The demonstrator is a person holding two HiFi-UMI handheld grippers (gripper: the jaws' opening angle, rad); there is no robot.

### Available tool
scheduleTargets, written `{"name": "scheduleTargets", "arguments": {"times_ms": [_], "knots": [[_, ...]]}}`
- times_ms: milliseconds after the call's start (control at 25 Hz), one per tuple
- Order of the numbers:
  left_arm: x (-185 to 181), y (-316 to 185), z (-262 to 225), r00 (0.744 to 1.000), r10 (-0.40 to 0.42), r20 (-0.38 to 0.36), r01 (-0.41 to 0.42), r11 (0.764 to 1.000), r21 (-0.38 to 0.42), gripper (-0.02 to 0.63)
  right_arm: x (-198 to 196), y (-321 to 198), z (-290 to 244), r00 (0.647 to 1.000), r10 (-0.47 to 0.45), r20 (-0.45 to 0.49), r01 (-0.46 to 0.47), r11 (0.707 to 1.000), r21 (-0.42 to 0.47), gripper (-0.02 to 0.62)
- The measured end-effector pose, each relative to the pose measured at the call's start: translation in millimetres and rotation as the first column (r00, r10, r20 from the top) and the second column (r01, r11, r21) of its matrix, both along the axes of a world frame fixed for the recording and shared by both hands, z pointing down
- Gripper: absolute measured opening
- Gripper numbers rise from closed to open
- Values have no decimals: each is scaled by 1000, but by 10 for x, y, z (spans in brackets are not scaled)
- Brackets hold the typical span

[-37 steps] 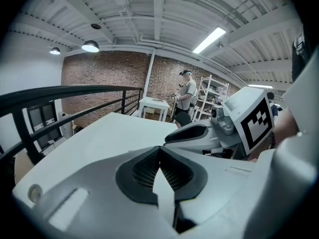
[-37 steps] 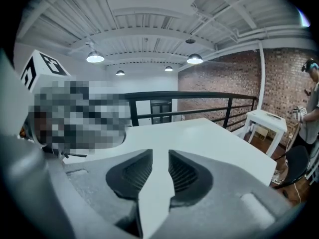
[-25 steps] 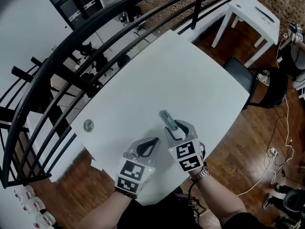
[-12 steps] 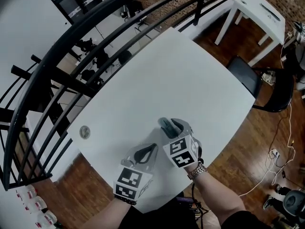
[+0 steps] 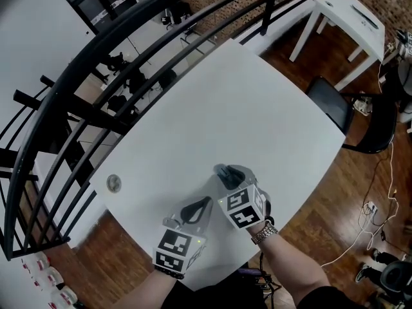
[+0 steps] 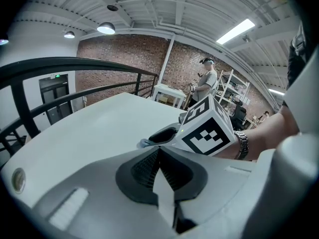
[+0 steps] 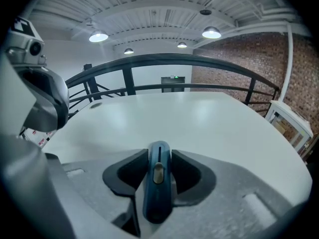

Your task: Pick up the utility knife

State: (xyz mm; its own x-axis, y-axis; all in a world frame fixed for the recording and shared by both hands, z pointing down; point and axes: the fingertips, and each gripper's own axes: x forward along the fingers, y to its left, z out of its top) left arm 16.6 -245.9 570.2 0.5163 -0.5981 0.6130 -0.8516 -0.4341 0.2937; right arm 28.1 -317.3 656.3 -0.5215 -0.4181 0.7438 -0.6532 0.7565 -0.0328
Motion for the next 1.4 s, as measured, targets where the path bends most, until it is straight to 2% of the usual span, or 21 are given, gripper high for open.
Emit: {"name": "scheduleTargets", "arguments": {"times_ms": [480,800,1400], "knots": [[-4,-28,-154,1000,15,-6,-15,999,32,17,34,25,-298,999,38,34,-40,998,53,127],[-10,40,-468,999,50,-6,-49,993,109,17,73,152,-755,995,79,62,-86,989,120,124],[-13,418,-1202,990,140,-33,-125,952,281,17,182,737,-1681,978,181,101,-202,944,262,124]]}}
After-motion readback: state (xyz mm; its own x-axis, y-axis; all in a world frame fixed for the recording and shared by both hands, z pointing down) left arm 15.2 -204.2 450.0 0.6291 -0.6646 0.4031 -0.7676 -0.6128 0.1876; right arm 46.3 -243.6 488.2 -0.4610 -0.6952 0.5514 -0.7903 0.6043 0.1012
